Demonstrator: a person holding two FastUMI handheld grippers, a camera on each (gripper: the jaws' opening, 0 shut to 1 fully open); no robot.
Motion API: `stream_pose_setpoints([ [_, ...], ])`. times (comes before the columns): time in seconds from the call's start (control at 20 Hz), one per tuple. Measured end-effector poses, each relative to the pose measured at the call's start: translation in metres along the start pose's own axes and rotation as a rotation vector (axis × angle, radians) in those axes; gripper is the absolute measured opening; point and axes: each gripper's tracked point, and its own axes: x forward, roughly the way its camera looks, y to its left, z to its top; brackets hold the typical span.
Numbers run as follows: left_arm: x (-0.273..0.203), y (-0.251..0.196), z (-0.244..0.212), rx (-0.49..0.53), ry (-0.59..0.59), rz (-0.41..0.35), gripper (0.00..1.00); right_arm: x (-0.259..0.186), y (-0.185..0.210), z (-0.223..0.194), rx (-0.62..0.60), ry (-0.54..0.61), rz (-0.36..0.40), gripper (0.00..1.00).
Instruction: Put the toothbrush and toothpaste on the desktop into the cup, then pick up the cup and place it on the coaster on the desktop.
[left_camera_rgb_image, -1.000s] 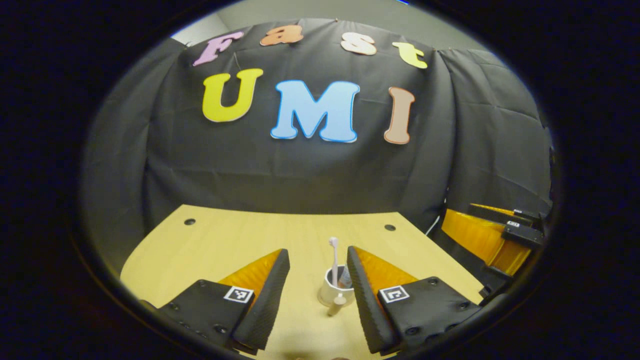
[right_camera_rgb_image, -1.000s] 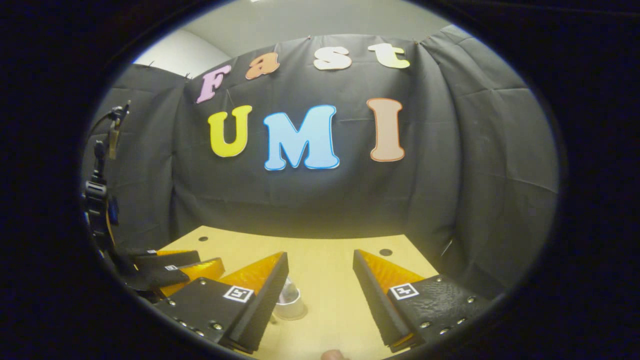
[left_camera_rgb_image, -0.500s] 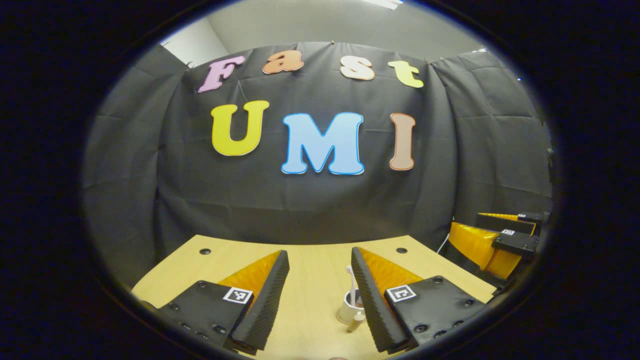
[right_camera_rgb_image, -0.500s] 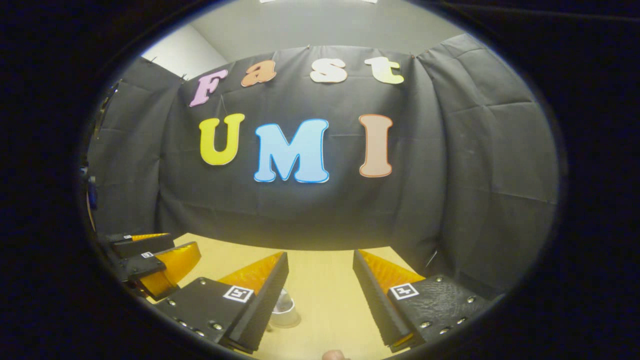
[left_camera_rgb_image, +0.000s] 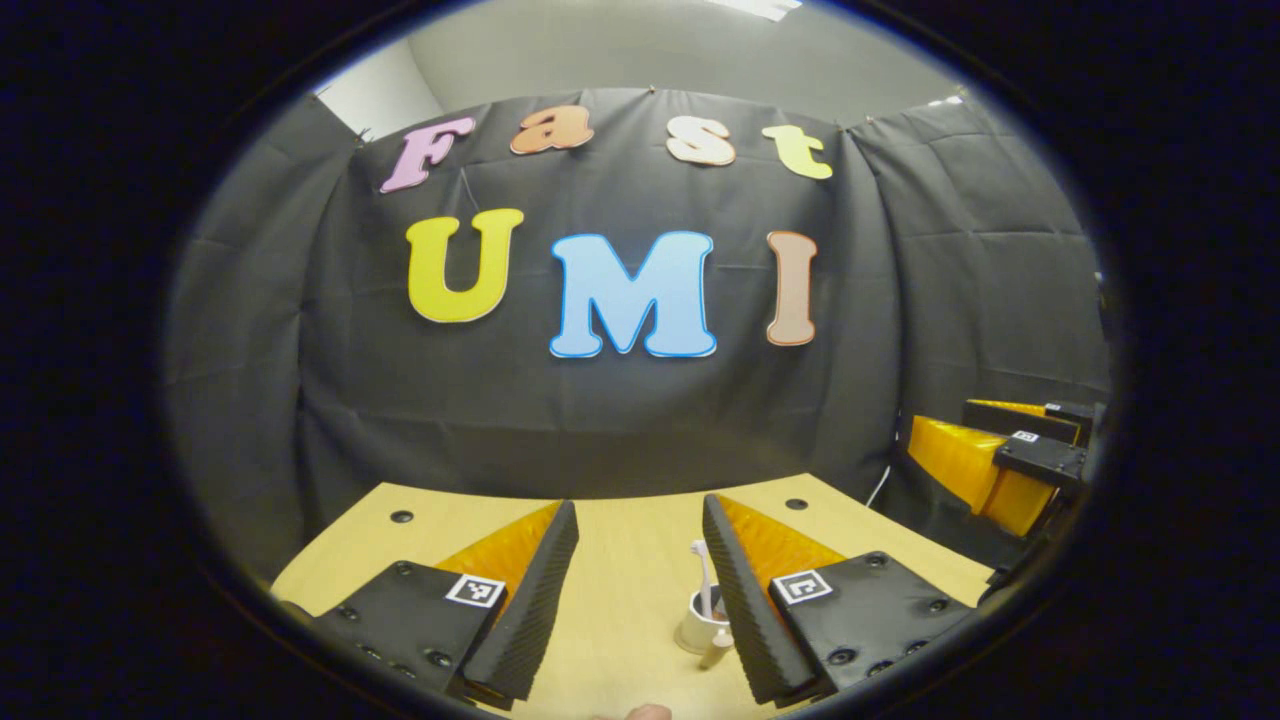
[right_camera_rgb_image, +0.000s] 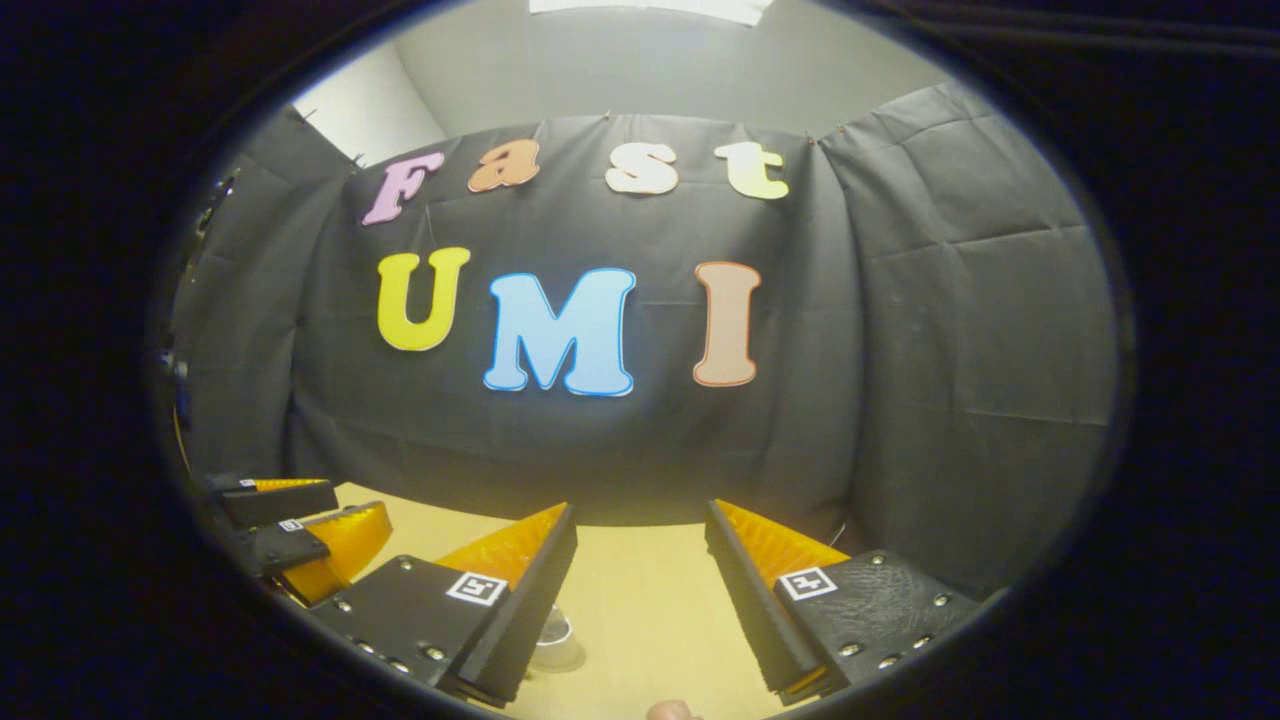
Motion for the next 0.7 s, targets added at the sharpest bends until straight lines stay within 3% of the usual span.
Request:
stream_pose_setpoints([
  [0.3, 0.001, -0.016, 0.006, -0.004, -0.020, 0.006, 0.82, 0.000, -0.005, 0.006, -0.031, -0.016, 0.031, 0.83],
  [0.55, 0.000, -0.037, 0.010, -0.014, -0.065, 0.068, 0.81, -0.001, -0.029, 0.006, -0.055, -0.038, 0.097, 0.84],
  [0.7, -0.004, -0.055, 0.012, -0.019, -0.095, 0.143, 0.81, -0.003, -0.053, 0.013, -0.074, -0.073, 0.145, 0.83],
])
